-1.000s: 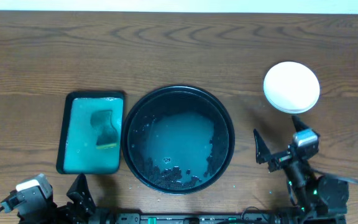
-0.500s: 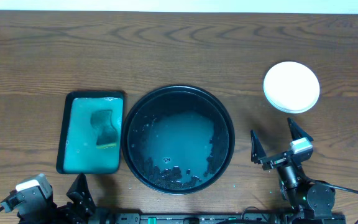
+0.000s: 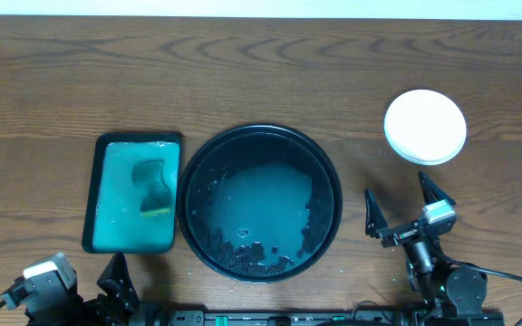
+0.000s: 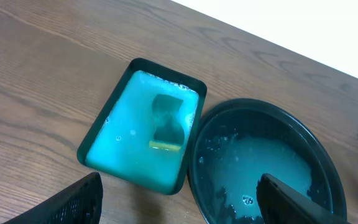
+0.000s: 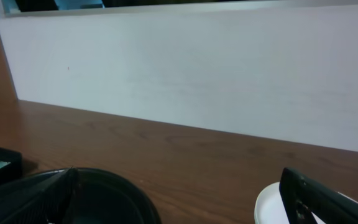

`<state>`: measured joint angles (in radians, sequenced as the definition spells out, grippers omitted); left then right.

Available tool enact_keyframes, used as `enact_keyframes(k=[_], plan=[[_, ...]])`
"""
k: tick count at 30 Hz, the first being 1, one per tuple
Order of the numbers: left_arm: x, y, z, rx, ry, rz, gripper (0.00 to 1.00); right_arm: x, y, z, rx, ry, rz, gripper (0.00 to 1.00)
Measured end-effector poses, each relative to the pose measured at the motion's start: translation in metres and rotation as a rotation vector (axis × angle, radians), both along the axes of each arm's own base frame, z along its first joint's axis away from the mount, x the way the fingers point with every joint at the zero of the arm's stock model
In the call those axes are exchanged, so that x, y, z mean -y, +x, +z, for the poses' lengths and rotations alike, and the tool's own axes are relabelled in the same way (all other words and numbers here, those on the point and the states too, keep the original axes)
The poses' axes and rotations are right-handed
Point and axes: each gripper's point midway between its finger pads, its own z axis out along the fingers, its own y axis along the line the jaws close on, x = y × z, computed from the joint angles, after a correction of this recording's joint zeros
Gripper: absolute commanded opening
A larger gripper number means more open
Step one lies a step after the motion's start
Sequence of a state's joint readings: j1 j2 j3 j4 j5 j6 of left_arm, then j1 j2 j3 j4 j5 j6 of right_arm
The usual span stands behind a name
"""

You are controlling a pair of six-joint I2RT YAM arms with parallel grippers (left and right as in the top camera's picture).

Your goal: Clean dirty plates on tray and stack at the side

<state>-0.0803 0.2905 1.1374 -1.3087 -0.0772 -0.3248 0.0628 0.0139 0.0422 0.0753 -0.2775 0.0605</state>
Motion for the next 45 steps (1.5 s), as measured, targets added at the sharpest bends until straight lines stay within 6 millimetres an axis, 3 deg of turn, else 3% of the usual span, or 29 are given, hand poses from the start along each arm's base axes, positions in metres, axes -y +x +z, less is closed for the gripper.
enact_keyframes(k=[3,12,45], plan=[[0.000,0.000,0.000,0.000,0.000,0.000,0.80,0.000,0.003,-0.018,-0.048,-0.003,0.000,0.99],[0.000,0.000,0.000,0.000,0.000,0.000,0.80,0.001,0.004,-0.046,-0.155,-0.009,-0.010,0.99],[0.000,0.000,0.000,0.000,0.000,0.000,0.80,0.006,0.005,-0.046,-0.157,-0.008,-0.032,0.99]])
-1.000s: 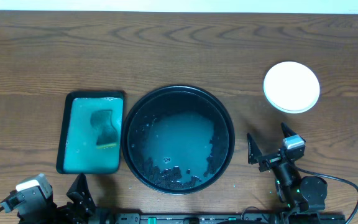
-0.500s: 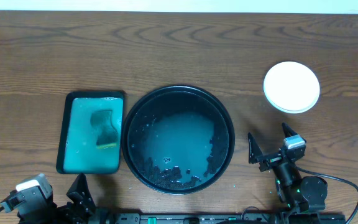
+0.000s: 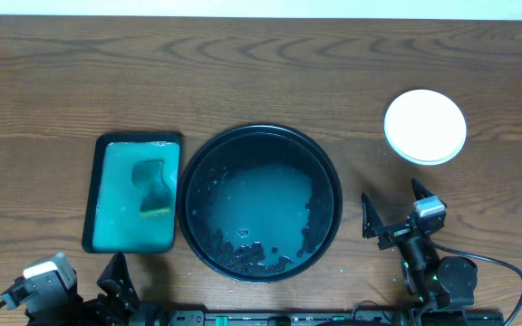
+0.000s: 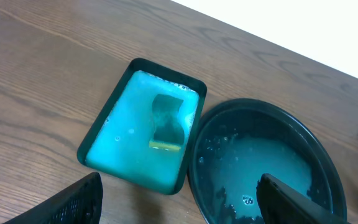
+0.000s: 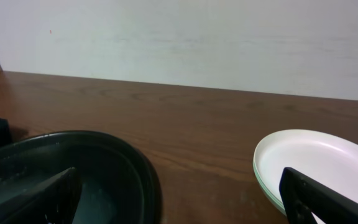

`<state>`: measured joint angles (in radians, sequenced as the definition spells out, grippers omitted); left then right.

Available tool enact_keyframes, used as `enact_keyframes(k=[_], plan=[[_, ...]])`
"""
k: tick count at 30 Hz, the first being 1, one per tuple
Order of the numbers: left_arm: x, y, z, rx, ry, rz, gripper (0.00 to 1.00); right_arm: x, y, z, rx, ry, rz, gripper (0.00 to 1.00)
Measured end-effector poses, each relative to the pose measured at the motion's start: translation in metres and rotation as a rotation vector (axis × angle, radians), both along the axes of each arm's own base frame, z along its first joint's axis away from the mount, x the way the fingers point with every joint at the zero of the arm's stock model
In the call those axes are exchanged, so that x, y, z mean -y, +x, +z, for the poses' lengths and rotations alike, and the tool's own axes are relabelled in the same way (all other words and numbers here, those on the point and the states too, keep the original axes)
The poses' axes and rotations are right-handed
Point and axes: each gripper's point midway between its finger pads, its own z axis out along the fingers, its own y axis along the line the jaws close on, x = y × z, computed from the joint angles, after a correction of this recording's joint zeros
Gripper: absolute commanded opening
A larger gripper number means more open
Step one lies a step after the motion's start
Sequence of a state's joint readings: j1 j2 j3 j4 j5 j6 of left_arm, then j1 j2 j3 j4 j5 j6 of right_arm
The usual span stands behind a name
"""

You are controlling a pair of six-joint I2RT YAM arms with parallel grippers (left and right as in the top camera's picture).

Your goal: Clean dirty plates on tray and stack at the side

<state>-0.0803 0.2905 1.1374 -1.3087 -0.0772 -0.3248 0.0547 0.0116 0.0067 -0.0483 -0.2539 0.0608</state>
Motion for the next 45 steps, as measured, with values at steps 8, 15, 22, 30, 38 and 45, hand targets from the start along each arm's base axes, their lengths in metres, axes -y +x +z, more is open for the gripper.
enact_keyframes(k=[8,15,22,30,38,45], plan=[[0.000,0.000,0.000,0.000,0.000,0.000,0.80,0.000,0.000,0.000,0.000,0.000,0.000,0.99],[0.000,0.000,0.000,0.000,0.000,0.000,0.80,0.000,0.000,0.000,0.000,0.000,0.000,0.99],[0.000,0.000,0.000,0.000,0.000,0.000,0.79,0.000,0.000,0.000,0.000,0.000,0.000,0.99],[0.000,0.006,0.006,0.035,-0.002,0.000,0.79,0.000,0.000,0.000,0.000,0.000,0.000,0.99],[0.002,0.064,0.004,0.205,-0.015,0.020,0.80,0.000,0.000,0.000,0.000,0.000,-0.001,0.99],[0.001,0.095,-0.045,0.339,-0.040,0.038,0.79,0.000,0.000,0.000,0.000,0.000,-0.002,0.99]])
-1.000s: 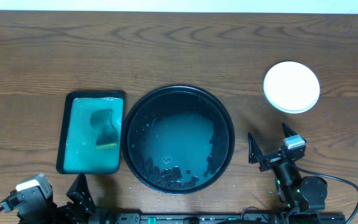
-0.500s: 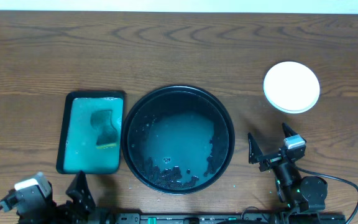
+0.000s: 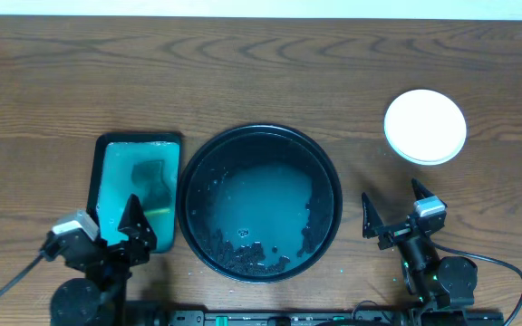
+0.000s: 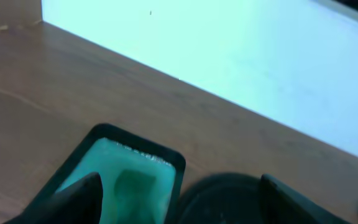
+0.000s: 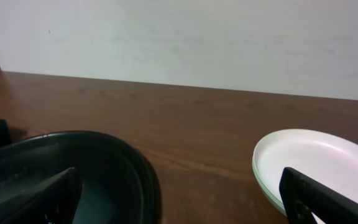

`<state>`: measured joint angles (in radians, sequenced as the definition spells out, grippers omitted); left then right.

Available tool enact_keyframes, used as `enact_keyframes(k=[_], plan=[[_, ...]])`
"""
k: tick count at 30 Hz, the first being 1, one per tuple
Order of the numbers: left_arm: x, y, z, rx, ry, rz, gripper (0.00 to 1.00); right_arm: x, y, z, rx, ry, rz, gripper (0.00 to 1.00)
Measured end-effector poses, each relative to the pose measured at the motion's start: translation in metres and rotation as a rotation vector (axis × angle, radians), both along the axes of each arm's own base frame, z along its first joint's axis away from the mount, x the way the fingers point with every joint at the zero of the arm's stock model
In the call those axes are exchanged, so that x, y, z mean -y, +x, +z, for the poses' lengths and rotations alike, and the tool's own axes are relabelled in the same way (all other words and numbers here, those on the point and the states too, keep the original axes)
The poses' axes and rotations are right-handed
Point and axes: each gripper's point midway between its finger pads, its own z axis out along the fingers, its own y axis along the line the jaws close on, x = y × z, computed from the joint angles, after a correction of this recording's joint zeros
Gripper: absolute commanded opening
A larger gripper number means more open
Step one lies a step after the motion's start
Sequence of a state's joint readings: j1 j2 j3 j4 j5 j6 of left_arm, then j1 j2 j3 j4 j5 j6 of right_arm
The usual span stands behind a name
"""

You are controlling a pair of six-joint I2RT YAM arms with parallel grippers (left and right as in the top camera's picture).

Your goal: Clean dirty plates on tray and stack at the side

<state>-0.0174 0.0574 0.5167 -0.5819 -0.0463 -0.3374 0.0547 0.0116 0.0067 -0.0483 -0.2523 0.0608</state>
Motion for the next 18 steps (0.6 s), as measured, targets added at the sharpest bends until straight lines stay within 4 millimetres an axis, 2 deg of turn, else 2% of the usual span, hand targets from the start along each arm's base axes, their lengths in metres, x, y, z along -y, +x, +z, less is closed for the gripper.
enact_keyframes(k=[4,9,18], plan=[[-0.001,0.013,-0.035,-0.019,-0.024,0.011,0.79,0.000,0.000,0.000,0.000,0.000,0.000,0.99],[-0.003,0.029,-0.064,-0.020,-0.037,0.019,0.79,0.000,0.000,0.000,0.000,0.000,0.000,0.99],[-0.004,0.048,-0.088,0.040,-0.037,0.021,0.79,0.000,0.000,0.000,0.000,0.000,-0.002,0.99]])
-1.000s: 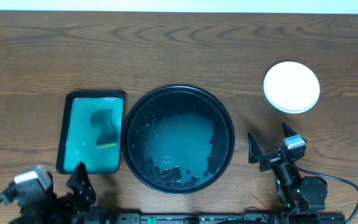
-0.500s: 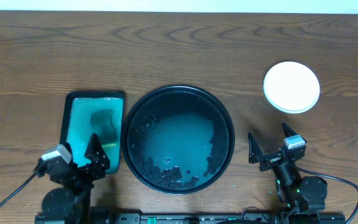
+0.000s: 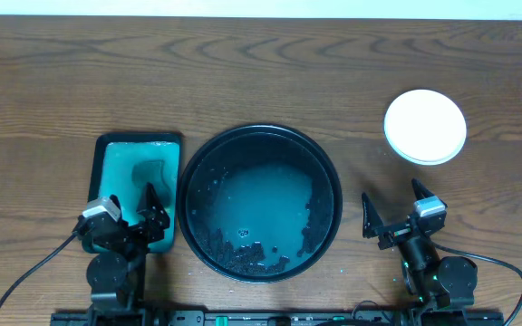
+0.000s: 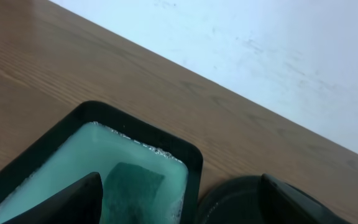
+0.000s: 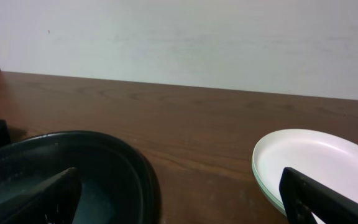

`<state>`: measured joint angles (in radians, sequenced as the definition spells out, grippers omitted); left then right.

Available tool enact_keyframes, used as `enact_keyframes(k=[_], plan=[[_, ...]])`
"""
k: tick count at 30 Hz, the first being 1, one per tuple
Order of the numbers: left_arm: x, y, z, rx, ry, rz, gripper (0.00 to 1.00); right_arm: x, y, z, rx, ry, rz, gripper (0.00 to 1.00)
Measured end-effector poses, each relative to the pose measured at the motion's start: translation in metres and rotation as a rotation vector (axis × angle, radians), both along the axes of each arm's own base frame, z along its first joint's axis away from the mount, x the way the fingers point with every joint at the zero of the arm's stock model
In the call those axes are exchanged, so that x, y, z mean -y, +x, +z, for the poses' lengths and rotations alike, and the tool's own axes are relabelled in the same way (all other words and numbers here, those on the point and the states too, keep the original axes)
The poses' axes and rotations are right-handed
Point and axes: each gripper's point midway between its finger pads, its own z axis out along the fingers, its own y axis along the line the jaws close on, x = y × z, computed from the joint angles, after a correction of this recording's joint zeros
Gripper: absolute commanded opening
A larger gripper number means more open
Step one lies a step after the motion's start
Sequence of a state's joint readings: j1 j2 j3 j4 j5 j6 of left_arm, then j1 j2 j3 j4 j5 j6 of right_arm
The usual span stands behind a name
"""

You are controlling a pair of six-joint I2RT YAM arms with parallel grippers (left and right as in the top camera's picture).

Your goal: Clean dirty plates on tray and stack at the side

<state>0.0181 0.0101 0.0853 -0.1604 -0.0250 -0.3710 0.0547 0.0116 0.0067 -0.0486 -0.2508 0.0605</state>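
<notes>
The round black tray (image 3: pixel 337 195) sits mid-table holding cloudy water and dark crumbs; no plate shows in it. A stack of white plates (image 3: pixel 425 126) rests at the right, also seen as the plates (image 5: pixel 323 167) in the right wrist view. My left gripper (image 3: pixel 132 201) is open and empty, low over the near end of the rectangular tub (image 3: pixel 139 138). Just ahead of my left gripper (image 4: pixel 179 211) lies a dark sponge (image 4: pixel 133 185) in teal water. Open and empty as well, my right gripper (image 3: pixel 391 192) sits between tray and plates.
The tub's rim (image 4: pixel 194 163) almost touches the tray's rim (image 4: pixel 241 186). The tray's rim (image 5: pixel 135 171) fills the lower left of the right wrist view. A white wall runs behind the brown wooden table. Cables trail off both arm bases at the near edge.
My left gripper has moved further from the near edge and to the right, now over the tub's near end, with the sponge closer in its view. The right arm has not moved.
My left arm sat at the near left corner looking down on tub and tray, the right gripper tilted up. The right gripper then dropped back, level with tray and plates. The left arm came in toward the tub, and now hangs over it.
</notes>
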Motion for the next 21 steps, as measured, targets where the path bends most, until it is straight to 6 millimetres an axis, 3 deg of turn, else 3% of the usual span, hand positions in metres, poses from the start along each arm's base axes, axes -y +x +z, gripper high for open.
enact_keyframes(k=[21], plan=[[-0.0038,0.0053,0.0026,0.054,0.055,0.009,0.79,0.0001,0.0000,0.0000,0.000,0.000,0.000,0.99]])
